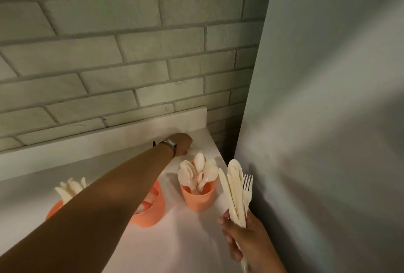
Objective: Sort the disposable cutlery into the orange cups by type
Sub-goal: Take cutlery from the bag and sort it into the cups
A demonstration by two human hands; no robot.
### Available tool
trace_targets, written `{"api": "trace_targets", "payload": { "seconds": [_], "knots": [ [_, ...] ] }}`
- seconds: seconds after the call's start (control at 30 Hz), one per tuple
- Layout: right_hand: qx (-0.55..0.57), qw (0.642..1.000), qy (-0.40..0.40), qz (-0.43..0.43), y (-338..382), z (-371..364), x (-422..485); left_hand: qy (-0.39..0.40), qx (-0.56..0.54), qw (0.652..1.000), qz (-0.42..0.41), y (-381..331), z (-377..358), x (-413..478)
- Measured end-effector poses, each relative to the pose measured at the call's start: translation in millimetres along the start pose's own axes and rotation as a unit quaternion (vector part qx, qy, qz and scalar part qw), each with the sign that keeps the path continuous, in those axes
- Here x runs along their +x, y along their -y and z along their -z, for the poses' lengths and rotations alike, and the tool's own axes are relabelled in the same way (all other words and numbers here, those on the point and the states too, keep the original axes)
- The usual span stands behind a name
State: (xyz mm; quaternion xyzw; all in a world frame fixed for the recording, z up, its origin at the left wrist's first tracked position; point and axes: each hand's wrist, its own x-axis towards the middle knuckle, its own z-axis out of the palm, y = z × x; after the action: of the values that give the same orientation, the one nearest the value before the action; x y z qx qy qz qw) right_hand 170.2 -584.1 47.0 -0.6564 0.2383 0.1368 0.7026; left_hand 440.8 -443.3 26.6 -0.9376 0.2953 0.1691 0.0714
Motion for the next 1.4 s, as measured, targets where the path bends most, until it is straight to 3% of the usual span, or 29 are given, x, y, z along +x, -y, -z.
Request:
{"api": "trace_targets", "payload": {
  "seconds": [0.13, 0.27, 0.4, 0.47, 0.57, 0.77, 0.93, 1.1, 1.4],
  "knots": [
    [-0.006, 1.0, 0.0, 0.002, -0.7, 2.4, -8.7, -0.161, -0.136, 0.976, 0.048, 15.4, 26.5, -40.1],
    [0.013, 1.0, 0.009, 0.01, 1.2, 3.4, -20.8, -0.367, -0.339, 0.861, 0.101, 1.1, 49.4, -105.6],
    [0.024, 0.999, 0.011, 0.019, 2.6, -0.2, -28.6, -0.38, -0.58, 0.711, 0.113, -34.8, 58.0, -165.7],
    [0.037, 0.999, 0.014, 0.028, 2.3, -2.2, -31.5, -0.35, -0.638, 0.679, 0.097, -54.5, 50.2, -182.6],
    [0.057, 0.997, 0.022, 0.045, 2.0, -4.2, -37.4, -0.314, -0.664, 0.671, 0.102, -77.8, 28.0, -188.5],
    [0.073, 0.995, 0.03, 0.067, 0.3, -5.3, -49.6, -0.22, -0.649, 0.712, 0.153, -95.8, 4.0, -183.0],
    [0.055, 0.994, 0.022, 0.091, -2.0, -9.1, -58.8, -0.297, -0.633, 0.7, 0.146, -97.1, 11.3, -216.9],
    [-0.037, 0.992, 0.028, 0.121, -1.3, -30.3, -67.0, -0.263, -0.631, 0.719, 0.127, -130.0, -4.8, -272.1],
    [-0.05, 0.977, 0.16, 0.133, -7.3, -66.1, -80.3, -0.273, -0.68, 0.652, 0.193, -121.9, -22.9, -307.1]
  ]
}}
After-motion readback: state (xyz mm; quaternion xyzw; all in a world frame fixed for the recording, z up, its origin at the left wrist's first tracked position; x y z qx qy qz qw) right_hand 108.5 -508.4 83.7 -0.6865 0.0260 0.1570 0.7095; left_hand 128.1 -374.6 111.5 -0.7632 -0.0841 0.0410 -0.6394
